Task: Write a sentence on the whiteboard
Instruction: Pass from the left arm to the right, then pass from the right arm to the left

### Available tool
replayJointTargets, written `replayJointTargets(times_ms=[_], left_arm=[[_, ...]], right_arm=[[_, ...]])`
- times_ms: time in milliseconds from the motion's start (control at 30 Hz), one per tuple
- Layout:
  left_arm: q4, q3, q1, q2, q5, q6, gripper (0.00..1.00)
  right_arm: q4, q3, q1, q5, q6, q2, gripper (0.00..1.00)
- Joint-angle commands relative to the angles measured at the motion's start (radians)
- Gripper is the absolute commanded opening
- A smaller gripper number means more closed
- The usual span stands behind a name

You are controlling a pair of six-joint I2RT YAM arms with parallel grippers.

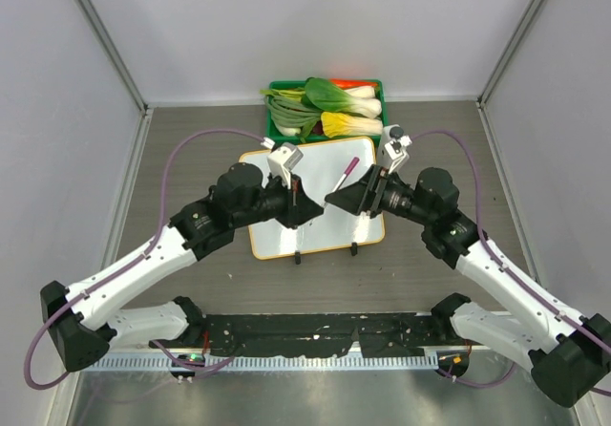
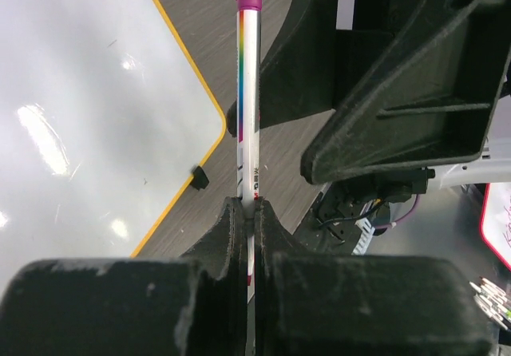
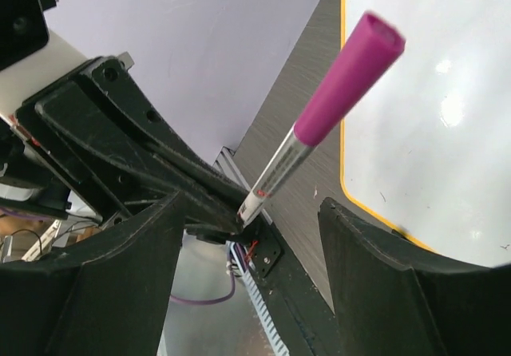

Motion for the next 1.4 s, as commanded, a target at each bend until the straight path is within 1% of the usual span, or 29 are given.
replayJointTargets(times_ms=[0,67,133,233,267,333,367,400,433,533,567,633,667,700,767,800,833,900,1033,1233,1300,1367], left_arm=[[0.029,-0.012,0.004,-0.023,0.042,-0.025,0.0],[0.032,-0.008,0.004,-0.02,0.053,-0.025,0.0],[0.036,-0.008,0.004,-0.017,0.065,-0.027,0.0],[0.033,-0.021,0.004,-0.02,0.062,-0.03,0.0],[0.035,-0.024,0.004,-0.025,0.06,-0.031,0.0],[0.035,-0.03,0.004,-0.029,0.056,-0.034,0.0],[0.035,-0.031,0.004,-0.029,0.053,-0.034,0.0],[0.035,-0.035,0.004,-0.031,0.053,-0.033,0.0],[0.033,-0.035,0.004,-0.034,0.05,-0.033,0.0],[0.024,-0.039,0.002,-0.038,0.033,-0.031,0.01],[0.016,-0.038,0.004,-0.04,0.017,-0.033,0.04],[-0.023,-0.028,0.004,-0.046,-0.03,-0.037,0.21],[-0.042,-0.021,0.004,-0.051,-0.058,-0.042,0.35],[-0.053,-0.018,0.004,-0.057,-0.075,-0.042,0.53],[-0.05,-0.018,0.004,-0.072,-0.095,-0.045,0.78],[-0.039,-0.022,0.004,-0.08,-0.096,-0.05,0.85],[-0.028,-0.022,0.004,-0.084,-0.096,-0.051,0.9],[-0.011,-0.021,0.005,-0.08,-0.089,-0.051,0.92],[0.018,0.008,0.007,-0.022,-0.03,-0.047,0.93],[0.075,0.051,0.008,0.092,0.066,-0.057,0.89],[0.088,0.064,0.01,0.118,0.103,-0.054,0.88],[0.121,0.062,0.011,0.135,0.144,-0.054,0.84]], right_arm=[[0.065,0.016,0.008,0.031,0.009,0.022,0.7],[0.067,0.003,0.008,0.029,0.01,0.03,0.66],[0.106,-0.015,0.011,0.026,0.03,0.033,0.61],[0.162,-0.026,0.011,-0.009,0.059,0.045,0.58],[0.163,-0.021,0.011,-0.012,0.06,0.05,0.53],[0.166,-0.024,0.017,-0.021,0.06,0.05,0.4],[0.176,-0.03,0.016,-0.024,0.058,0.051,0.18],[0.182,-0.035,0.014,-0.032,0.063,0.053,0.12],[0.186,-0.037,0.016,-0.034,0.066,0.054,0.01],[0.179,-0.043,0.014,-0.017,0.06,0.053,0.01],[0.174,-0.05,0.014,-0.008,0.058,0.045,0.01],[0.154,-0.058,0.016,0.031,0.061,0.027,0.01],[0.142,-0.061,0.016,0.069,0.058,0.021,0.01],[0.128,-0.069,0.016,0.083,0.059,0.004,0.01],[0.13,-0.095,0.016,0.13,0.075,-0.034,0.01],[0.134,-0.116,0.016,0.164,0.096,-0.047,0.01],[0.146,-0.133,0.016,0.184,0.11,-0.077,0.01],[0.177,-0.181,0.016,0.254,0.156,-0.12,0.01],[0.229,-0.236,0.016,0.299,0.222,-0.174,0.02],[0.235,-0.222,0.016,0.282,0.231,-0.159,0.01],[0.203,-0.207,0.016,0.288,0.225,-0.153,0.01],[0.209,-0.21,0.014,0.289,0.239,-0.15,0.01]])
